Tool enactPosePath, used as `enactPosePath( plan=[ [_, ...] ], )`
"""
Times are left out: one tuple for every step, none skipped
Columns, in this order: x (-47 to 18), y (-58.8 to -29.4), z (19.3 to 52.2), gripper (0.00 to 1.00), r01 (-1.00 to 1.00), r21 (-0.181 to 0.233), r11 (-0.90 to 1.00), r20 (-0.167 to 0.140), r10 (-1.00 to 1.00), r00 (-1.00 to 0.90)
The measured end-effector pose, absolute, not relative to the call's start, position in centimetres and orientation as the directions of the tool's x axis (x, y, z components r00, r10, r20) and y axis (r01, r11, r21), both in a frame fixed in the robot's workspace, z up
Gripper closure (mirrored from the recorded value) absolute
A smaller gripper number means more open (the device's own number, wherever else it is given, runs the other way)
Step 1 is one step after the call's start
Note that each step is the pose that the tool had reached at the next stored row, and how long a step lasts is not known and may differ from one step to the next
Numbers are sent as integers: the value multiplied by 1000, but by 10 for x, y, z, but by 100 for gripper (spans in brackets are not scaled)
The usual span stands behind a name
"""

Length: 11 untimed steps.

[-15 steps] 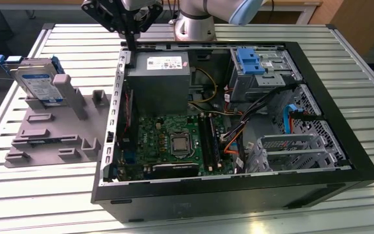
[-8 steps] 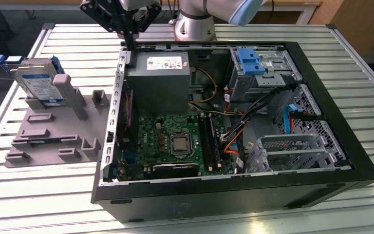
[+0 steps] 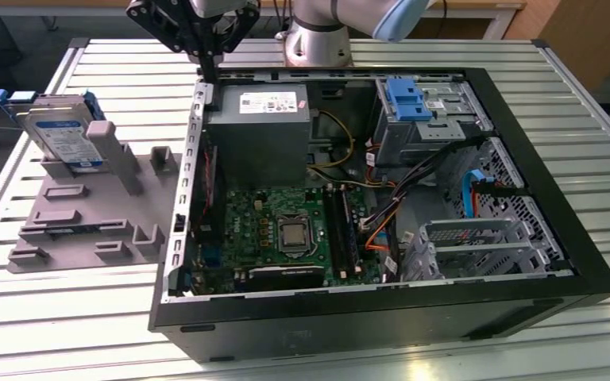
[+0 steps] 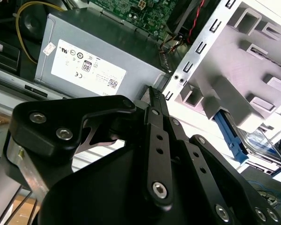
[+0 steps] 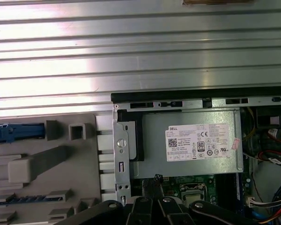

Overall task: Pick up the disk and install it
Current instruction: 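Reach for the disk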

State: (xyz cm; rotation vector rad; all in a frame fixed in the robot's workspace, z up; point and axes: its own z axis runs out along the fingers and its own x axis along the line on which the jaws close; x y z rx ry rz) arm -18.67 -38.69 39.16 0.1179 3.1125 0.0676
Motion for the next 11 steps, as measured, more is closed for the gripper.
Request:
enactPosePath(
  plan=[
    [-187, -387, 392, 89, 75, 44, 996, -24, 76, -997],
    [-187, -387, 392, 89, 75, 44, 996, -24, 76, -997],
    [-188, -387, 392, 89, 75, 44, 996, -24, 76, -997],
    [-188, -387, 392, 89, 75, 44, 996, -24, 76, -997],
    [-189, -387, 391, 89, 75, 44, 996, -25, 76, -997],
    [-189, -387, 391, 89, 75, 44, 996, -24, 76, -997],
    [-190, -387, 391, 89, 75, 44, 996, -24, 76, -997],
    [-190, -387, 391, 89, 75, 44, 996, -24, 76, -997],
    [-191, -387, 391, 89, 75, 44, 996, -25, 76, -997],
    [-191, -387, 391, 89, 75, 44, 996, -25, 76, -997],
    [-191, -387, 391, 89, 75, 44, 996, -24, 76, -997]
  ],
)
